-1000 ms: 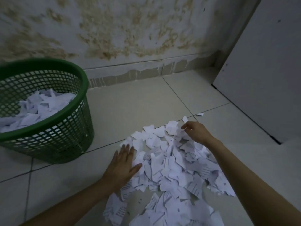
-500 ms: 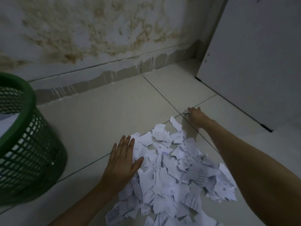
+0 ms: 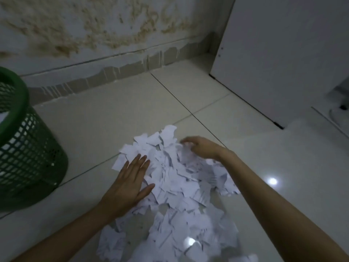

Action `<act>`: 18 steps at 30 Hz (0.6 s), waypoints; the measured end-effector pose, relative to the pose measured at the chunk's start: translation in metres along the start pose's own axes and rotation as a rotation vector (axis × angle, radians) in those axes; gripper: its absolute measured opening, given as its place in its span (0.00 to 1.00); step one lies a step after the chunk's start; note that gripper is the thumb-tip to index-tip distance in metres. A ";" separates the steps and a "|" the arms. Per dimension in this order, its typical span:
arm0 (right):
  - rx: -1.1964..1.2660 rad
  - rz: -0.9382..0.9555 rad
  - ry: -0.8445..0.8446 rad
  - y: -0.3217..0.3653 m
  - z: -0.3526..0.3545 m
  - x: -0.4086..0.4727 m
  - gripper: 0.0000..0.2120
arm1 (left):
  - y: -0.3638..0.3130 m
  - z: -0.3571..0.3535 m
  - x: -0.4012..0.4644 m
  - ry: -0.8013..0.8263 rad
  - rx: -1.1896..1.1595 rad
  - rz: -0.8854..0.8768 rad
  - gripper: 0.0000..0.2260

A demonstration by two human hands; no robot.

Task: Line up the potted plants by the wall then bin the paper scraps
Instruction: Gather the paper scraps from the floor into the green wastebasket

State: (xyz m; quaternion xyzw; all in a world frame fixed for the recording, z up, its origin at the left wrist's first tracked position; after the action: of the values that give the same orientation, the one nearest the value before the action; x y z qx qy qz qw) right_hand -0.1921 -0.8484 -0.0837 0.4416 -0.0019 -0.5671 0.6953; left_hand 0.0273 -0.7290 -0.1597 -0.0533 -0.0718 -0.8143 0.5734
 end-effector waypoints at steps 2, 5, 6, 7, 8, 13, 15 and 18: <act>0.134 0.055 -0.165 0.001 0.004 -0.034 0.25 | -0.008 0.007 -0.010 -0.010 0.048 -0.133 0.29; 0.218 0.018 -0.363 -0.015 0.001 -0.086 0.23 | -0.021 0.013 -0.027 -0.017 0.106 -0.378 0.28; 0.219 -0.024 -0.386 -0.026 -0.002 -0.102 0.21 | -0.026 0.016 -0.033 -0.039 0.101 -0.461 0.27; 0.204 -0.079 -0.379 -0.036 -0.007 -0.118 0.19 | -0.032 0.020 -0.039 -0.054 0.069 -0.552 0.26; 0.162 -0.142 -0.334 -0.046 -0.011 -0.134 0.17 | -0.037 0.026 -0.044 -0.054 0.012 -0.635 0.24; -0.038 -0.557 0.317 -0.092 -0.041 -0.186 0.13 | -0.066 0.062 -0.070 0.208 -0.255 -0.748 0.13; -0.058 -0.712 0.535 -0.106 -0.059 -0.192 0.10 | -0.077 0.067 -0.074 0.621 -0.213 -0.701 0.15; -0.031 -0.795 0.726 -0.112 -0.085 -0.183 0.08 | -0.084 0.060 -0.081 1.198 -0.188 -0.650 0.15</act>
State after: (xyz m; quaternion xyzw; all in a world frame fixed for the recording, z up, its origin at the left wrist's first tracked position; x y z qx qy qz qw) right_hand -0.3034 -0.6480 -0.1131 0.5655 0.4141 -0.5976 0.3893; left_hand -0.0241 -0.6151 -0.1187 0.3809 0.3162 -0.8368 0.2338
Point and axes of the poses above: each hand's wrist, its own x-axis towards the middle knuckle, its own z-axis out of the back of the hand, y = z × x, the point moved 1 cm from there along x, towards the middle knuckle, and after that the axes turned 12 degrees about x, right-handed, at the moved point
